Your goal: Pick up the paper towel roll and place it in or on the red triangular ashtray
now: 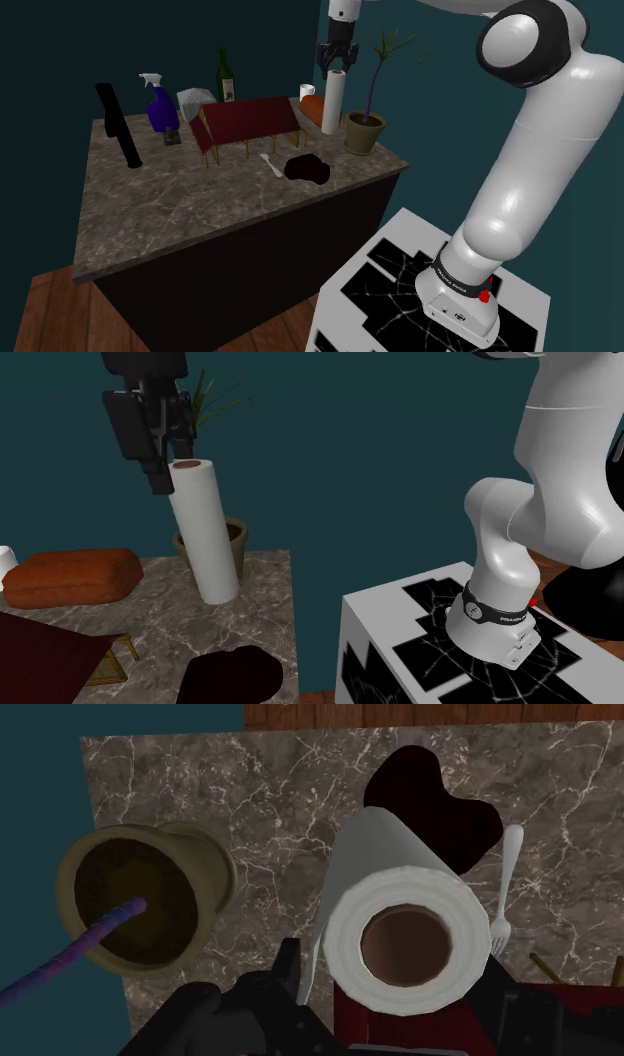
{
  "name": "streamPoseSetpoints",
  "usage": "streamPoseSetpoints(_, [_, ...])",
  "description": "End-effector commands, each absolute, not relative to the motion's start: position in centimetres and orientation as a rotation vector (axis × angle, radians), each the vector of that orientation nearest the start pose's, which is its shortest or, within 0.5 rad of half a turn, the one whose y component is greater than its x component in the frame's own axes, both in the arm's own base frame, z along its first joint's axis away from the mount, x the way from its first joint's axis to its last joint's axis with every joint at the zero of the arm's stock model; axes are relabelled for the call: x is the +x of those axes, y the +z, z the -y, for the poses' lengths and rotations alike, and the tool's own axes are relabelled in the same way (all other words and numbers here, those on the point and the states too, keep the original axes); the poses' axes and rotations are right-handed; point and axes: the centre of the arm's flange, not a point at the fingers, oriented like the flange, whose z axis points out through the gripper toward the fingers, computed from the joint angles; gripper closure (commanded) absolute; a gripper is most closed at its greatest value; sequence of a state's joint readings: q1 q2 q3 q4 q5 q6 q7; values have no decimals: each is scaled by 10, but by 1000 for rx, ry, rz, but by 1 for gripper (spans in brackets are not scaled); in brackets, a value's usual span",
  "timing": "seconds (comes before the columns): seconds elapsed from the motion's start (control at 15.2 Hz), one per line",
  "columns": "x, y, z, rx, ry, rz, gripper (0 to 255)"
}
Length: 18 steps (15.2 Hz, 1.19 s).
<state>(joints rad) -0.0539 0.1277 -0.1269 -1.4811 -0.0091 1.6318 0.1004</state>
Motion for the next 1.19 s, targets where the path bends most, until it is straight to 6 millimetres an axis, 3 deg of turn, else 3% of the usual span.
streamPoseSetpoints(0.0, [597,611,82,-3136,-36,-443,255])
streamPoseSetpoints(0.2, [608,627,51,-3136,-36,-443,255])
streamPoseSetpoints(1.12, [608,553,51,-3136,-36,-443,255])
